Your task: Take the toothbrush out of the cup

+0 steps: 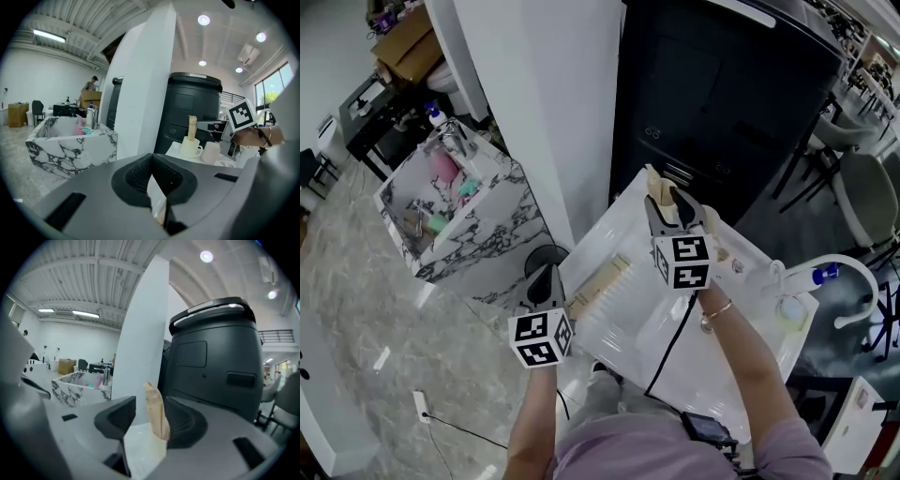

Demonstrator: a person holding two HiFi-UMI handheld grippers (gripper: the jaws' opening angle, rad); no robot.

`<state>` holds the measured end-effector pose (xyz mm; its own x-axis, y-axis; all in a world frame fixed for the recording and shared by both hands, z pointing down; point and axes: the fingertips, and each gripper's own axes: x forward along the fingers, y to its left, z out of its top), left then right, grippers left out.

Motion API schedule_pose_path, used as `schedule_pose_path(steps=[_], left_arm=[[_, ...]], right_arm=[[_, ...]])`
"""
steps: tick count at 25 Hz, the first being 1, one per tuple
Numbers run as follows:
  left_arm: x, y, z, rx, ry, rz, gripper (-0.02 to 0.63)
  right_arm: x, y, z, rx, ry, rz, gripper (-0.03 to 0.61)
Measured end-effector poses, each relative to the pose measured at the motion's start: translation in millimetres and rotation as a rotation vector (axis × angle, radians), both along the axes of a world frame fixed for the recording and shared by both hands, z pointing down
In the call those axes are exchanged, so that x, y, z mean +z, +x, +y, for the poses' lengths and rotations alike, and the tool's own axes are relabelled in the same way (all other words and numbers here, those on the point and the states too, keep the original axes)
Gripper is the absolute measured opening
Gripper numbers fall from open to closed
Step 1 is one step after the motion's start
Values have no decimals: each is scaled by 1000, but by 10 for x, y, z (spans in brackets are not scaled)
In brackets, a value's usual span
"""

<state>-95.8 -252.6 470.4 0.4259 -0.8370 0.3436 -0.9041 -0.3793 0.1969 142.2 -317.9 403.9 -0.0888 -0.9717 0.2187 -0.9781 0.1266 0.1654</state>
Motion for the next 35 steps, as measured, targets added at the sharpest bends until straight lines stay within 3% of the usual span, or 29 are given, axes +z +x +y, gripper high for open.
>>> schedule_pose_path(steps=[9,13,21,35], left_arm=[[121,7,-161,16,-27,2,0],[181,-21,-203,15,-40,5,0],[222,-100,-248,8,-45,13,0],[141,-73,-191,21,-30,26,0]], right_arm=[[257,32,-358,35,-106,164,210],[289,97,-424,79,-118,192,161],[163,127,-444,113,-62,211,77],[-565,105,-200,148,153,204,64]])
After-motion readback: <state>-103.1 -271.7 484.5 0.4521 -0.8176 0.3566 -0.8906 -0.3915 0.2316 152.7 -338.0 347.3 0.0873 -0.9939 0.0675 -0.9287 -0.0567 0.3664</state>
